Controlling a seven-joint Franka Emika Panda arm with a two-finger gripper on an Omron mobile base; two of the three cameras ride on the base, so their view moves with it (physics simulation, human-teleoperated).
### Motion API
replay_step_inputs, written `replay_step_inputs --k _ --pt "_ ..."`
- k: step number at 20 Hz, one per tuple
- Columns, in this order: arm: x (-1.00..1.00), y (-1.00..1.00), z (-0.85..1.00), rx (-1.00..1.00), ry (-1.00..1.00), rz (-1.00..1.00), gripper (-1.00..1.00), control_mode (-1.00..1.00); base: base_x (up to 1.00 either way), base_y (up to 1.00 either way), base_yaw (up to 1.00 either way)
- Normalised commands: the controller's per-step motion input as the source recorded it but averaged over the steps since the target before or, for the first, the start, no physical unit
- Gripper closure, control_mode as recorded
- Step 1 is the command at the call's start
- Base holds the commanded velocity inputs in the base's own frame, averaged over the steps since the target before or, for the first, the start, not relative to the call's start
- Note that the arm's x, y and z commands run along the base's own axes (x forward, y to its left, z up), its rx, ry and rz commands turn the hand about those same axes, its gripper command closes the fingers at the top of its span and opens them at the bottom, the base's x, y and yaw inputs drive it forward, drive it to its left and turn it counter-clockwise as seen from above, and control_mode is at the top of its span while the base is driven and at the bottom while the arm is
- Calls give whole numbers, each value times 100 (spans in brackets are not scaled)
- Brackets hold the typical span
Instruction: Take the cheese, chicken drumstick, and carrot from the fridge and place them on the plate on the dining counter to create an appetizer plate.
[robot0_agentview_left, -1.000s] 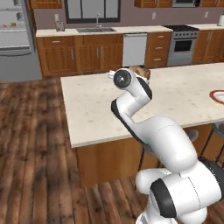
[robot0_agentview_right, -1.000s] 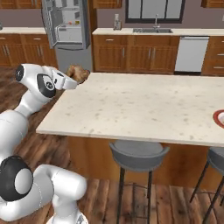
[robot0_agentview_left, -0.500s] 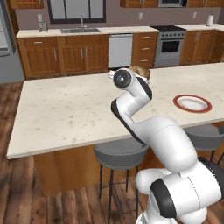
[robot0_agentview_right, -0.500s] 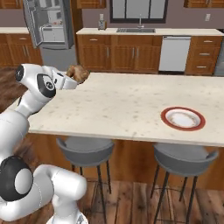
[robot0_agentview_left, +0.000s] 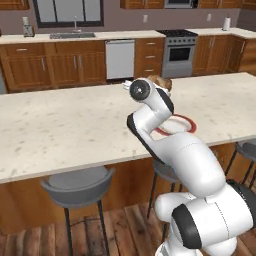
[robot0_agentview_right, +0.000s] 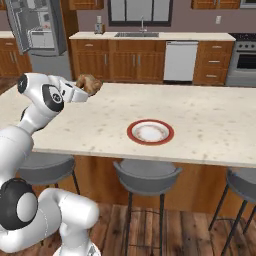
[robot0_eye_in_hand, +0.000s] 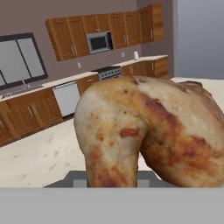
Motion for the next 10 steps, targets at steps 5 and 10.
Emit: replay_step_inputs --k 5,10 --pt "0 0 0 0 0 0 100 100 10 -100 0" --pt "0 0 0 0 0 0 100 100 56 -77 0"
